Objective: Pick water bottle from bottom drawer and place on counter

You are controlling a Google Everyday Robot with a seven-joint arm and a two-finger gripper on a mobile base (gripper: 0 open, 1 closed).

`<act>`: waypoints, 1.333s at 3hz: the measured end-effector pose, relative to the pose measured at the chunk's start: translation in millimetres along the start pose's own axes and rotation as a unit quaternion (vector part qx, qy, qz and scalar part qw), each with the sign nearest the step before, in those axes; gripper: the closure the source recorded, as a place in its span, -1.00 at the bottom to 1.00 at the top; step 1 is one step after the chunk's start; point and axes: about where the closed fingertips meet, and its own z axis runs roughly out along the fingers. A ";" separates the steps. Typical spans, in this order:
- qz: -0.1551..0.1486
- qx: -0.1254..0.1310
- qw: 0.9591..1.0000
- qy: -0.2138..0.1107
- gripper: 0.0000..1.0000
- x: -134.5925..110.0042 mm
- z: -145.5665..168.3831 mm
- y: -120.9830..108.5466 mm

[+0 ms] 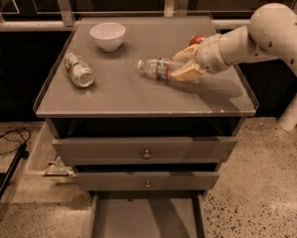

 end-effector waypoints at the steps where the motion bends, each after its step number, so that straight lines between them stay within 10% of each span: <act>1: 0.000 0.000 1.000 0.000 0.61 -0.1 0.2 0.1; 4: 0.000 0.000 1.000 0.000 -0.79 -0.1 0.3 0.1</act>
Offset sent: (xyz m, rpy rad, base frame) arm 0.0000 0.0002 -0.0001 0.0004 0.0006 -0.0001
